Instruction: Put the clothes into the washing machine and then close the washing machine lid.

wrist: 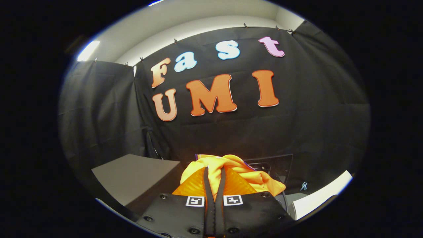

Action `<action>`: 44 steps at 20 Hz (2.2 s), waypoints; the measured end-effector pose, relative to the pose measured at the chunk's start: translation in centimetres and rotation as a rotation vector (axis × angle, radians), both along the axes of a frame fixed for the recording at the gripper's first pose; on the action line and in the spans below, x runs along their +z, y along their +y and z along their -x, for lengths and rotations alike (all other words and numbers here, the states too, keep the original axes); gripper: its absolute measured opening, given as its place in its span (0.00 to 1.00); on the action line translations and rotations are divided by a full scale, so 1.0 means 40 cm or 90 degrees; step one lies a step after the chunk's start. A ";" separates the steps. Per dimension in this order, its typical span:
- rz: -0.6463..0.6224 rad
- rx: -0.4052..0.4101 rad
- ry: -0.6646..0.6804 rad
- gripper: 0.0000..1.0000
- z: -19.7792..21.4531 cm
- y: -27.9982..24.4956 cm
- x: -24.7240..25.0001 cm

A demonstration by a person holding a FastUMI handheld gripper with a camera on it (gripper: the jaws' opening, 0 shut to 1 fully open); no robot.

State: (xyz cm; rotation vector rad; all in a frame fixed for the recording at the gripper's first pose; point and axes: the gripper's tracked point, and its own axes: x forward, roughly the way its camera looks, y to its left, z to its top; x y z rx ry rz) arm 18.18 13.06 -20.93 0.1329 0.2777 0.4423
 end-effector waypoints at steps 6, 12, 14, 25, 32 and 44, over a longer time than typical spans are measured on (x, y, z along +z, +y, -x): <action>0.017 0.006 0.095 0.08 -0.062 -0.049 -0.266; 0.026 0.005 0.180 0.08 -0.115 -0.034 -0.482; 0.026 0.002 0.197 0.08 -0.128 -0.033 -0.523; 0.080 -0.010 0.368 0.08 -0.132 -0.002 -0.785; 0.115 -0.017 0.461 0.08 -0.118 0.007 -0.882; 0.136 -0.017 0.454 0.99 -0.064 -0.013 -0.877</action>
